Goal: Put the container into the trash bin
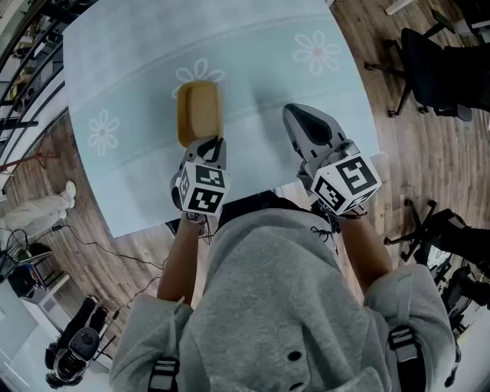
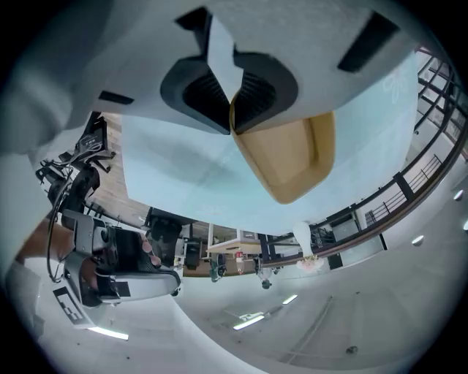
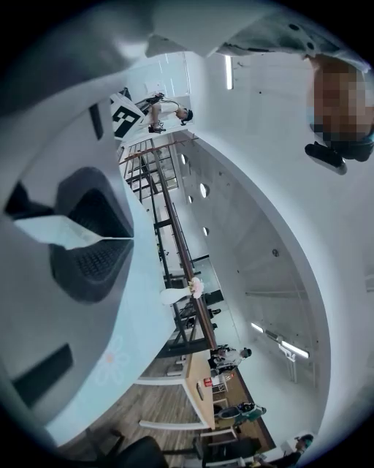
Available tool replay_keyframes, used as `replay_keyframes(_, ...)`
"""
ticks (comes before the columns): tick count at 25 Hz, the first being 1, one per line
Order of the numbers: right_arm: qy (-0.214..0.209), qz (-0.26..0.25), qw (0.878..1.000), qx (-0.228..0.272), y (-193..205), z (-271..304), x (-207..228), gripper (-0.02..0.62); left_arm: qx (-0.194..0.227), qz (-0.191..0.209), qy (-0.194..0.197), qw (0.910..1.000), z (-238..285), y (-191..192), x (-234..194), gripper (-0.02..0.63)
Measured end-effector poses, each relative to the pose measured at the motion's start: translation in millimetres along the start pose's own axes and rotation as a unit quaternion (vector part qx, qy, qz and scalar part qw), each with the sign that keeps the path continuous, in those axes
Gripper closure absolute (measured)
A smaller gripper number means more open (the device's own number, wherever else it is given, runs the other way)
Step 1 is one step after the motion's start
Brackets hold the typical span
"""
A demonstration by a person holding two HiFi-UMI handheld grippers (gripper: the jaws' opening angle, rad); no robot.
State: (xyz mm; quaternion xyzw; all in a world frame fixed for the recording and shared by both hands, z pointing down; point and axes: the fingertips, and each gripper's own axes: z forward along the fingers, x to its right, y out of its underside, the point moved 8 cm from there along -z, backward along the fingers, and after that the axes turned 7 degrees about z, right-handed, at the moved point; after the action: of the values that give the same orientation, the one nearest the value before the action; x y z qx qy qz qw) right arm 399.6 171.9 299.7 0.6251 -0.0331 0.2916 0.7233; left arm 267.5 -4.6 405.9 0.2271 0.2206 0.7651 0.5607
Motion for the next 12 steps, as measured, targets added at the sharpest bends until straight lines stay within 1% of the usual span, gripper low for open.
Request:
replay_keyframes(8, -0.018, -0.011, 1.000, 0.020, -1.5, -25.7, -10.4, 0.565, 0.026, 0.005, -0.043, 0.9987, -27.1, -5.4, 15.5, 0.571)
replay_keyframes(12, -0.031, -0.019, 0.999, 0.027, -1.4, -37.1, -17.7, 0.565, 0.039, 0.000, -0.072, 0.9966, -44.5, -5.1, 21.8, 0.571)
